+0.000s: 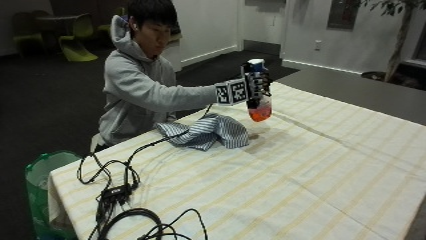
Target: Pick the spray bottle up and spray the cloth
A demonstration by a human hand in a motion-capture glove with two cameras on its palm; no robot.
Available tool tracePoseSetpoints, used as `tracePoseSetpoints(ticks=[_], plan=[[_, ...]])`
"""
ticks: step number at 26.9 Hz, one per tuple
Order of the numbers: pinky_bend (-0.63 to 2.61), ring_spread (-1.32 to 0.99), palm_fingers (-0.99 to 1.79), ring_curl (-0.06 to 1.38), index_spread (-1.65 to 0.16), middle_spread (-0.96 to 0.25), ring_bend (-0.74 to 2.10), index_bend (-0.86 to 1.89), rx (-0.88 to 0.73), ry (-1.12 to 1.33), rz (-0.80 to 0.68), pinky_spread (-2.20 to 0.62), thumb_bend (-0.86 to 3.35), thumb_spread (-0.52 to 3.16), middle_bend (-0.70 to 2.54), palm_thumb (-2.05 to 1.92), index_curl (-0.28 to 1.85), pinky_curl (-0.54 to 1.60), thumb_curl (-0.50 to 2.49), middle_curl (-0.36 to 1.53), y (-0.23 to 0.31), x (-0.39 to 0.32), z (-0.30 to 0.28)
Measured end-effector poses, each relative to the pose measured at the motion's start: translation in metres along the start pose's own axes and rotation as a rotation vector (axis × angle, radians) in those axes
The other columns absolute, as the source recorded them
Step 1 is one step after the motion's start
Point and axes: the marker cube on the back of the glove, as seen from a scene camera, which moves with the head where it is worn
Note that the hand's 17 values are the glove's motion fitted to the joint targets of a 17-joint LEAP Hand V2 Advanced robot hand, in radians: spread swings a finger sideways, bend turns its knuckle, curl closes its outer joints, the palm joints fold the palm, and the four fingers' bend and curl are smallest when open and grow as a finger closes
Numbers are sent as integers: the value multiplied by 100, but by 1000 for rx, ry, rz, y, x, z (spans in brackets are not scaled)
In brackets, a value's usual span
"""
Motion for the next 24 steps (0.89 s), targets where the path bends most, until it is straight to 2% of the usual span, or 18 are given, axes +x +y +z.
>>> tracePoseSetpoints(ticks=[13, 20, 23, 24], plan=[[36, -16, 135, 46, -19, -8, 60, 39, -65, 34, 68, -27, -3, 1, 63, 105, 54, 43, 71, 50, -3, 60, 35], [36, -16, 132, 46, -19, -8, 58, 36, -266, 86, 42, -28, -4, 3, 60, 104, 54, 43, 72, 49, 2, 78, 43], [48, -17, 108, 44, -21, -10, 52, 17, -372, 123, 34, -27, -4, 14, 51, 103, 50, 45, 71, 46, 1, 78, 37], [44, -16, 84, 43, -24, -11, 49, 9, -403, 134, 34, -22, -6, 26, 48, 98, 47, 43, 69, 45, 0, 77, 33]])
